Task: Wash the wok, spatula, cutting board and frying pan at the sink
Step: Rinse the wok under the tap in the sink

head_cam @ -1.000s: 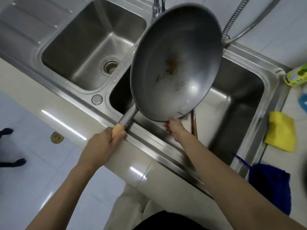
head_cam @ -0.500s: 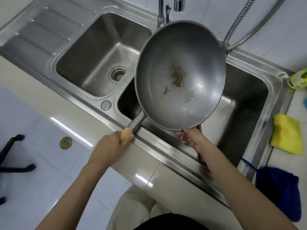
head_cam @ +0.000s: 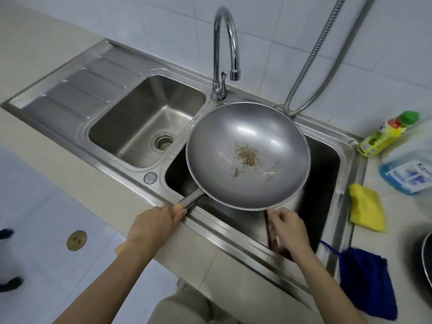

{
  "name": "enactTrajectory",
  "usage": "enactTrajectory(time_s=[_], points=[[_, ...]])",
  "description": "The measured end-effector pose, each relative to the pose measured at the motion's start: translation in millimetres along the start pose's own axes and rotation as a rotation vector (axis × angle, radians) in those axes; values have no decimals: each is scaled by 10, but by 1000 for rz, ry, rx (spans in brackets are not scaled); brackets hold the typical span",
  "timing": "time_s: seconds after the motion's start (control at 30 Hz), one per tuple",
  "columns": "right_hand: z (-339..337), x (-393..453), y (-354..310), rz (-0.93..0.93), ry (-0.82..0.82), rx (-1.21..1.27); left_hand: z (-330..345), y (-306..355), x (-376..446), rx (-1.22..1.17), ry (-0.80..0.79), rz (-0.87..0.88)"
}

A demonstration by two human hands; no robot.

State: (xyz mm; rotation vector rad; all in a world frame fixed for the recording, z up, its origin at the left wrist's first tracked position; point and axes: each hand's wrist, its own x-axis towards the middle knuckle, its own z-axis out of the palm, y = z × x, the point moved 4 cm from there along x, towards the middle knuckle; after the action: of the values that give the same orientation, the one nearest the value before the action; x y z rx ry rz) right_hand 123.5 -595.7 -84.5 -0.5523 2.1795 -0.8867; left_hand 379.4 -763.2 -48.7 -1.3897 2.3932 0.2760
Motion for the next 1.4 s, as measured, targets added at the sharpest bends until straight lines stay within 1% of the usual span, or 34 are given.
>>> enactTrajectory(time_s=[0.03, 0.07, 0.13, 0.2, 0.27, 0.33, 0.4, 0.43, 0.5, 0.57, 0.6, 0.63, 0.67, 0.77, 0.8, 0.83, 0.87, 0.93, 1.0, 1.1, 1.2, 1.27, 1.33, 1.4], points=[[-116, -69, -135, -87, 47, -97, 20, -20, 17, -15, -12, 7], [-184, -99, -299, -168, 69, -126, 24, -23, 21, -33, -21, 14], [-165, 2, -673, -288, 47, -107, 28, -22, 10, -90, -34, 20], [-8, 273, -1082, -399, 41, -120, 8, -14, 2, -138, -21, 29], [204, 591, -1547, -555, 92, -155, -21, -19, 6, -155, -5, 30], [463, 942, -1967, -650, 94, -237, -46, -11, 17, -142, -21, 35], [703, 1314, -2342, -662, 111, -340, -40, -17, 39, -144, -37, 40], [788, 1480, -2523, -653, 141, -351, -31, -28, 61, -152, -56, 29], [881, 1741, -2831, -613, 219, -309, -31, -27, 73, -163, -83, 3], [907, 1972, -3038, -524, 295, -256, -27, -62, 107, -213, -56, 6], [910, 2071, -3097, -475, 323, -230, -49, -87, 119, -206, -72, -23], [913, 2155, -3132, -433, 339, -200, -32, -114, 146, -208, -76, -50], [923, 2236, -3145, -405, 347, -163, -10, -115, 175, -195, -75, -33], [951, 2403, -3099, -382, 414, -31, -54, -105, 203, -227, -119, -6], [965, 2415, -3071, -396, 450, -18, 41, -108, 230, -219, -116, -29], [994, 2400, -3046, -425, 478, -27, 117, -103, 255, -211, -75, -56], [1043, 2374, -3013, -462, 494, -47, 160, -115, 266, -230, -78, -86], [1161, 2291, -2937, -540, 484, -65, 230, -131, 274, -217, -145, -87], [1231, 2238, -2888, -587, 469, -44, 232, -146, 254, -194, -166, -73], [1304, 2242, -2858, -563, 407, -3, 202, -140, 255, -195, -114, -65], [1433, 2051, -2688, -580, 353, -24, 137, -122, 209, -202, -117, -60], [1525, 1755, -2400, -597, 234, -4, 88, -115, 196, -225, -108, -57], [1578, 1392, -2011, -632, 99, -65, 72, -91, 218, -202, -93, -19], [1498, 984, -1595, -724, 77, -174, 54, -73, 204, -205, -85, -4]])
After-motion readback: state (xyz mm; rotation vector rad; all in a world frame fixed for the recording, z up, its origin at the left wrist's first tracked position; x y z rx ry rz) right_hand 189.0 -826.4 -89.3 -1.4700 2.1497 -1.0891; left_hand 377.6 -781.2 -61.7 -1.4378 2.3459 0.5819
